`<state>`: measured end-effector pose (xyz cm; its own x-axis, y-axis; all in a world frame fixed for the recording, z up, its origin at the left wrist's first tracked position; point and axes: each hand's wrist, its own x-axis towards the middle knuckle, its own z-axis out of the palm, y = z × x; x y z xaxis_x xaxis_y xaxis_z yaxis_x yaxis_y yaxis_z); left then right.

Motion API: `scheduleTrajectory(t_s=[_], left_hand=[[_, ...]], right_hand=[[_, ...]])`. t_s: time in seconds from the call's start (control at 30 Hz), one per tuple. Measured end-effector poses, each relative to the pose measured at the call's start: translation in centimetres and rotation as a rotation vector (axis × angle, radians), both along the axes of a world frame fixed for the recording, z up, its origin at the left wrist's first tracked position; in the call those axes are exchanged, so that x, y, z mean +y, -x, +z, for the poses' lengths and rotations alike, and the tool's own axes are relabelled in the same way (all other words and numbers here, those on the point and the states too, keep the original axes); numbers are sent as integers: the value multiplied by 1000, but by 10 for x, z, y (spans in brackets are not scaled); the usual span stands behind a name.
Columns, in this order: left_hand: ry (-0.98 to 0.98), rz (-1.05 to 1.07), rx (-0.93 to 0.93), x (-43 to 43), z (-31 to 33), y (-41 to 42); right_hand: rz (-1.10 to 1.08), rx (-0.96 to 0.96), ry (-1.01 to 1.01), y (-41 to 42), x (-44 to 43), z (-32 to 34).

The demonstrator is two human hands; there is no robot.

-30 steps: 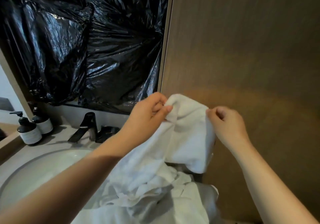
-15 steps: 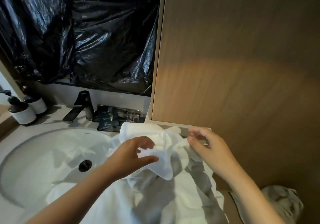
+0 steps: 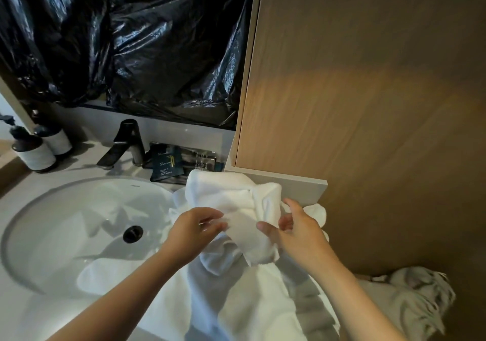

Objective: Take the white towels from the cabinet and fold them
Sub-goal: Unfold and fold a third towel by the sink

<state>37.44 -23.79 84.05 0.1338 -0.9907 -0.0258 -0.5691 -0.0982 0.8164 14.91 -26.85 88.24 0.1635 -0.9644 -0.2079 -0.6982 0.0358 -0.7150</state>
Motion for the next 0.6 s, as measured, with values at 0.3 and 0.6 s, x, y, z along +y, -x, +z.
scheduleTrajectory(t_s=[0.3,0.6], left_hand=[[323,-14,33,-1,41,1],[642,-155,14,-16,107,31]], right_hand=[[2,8,137,2,-13,5],[-186,-412,387,28,-33,52]])
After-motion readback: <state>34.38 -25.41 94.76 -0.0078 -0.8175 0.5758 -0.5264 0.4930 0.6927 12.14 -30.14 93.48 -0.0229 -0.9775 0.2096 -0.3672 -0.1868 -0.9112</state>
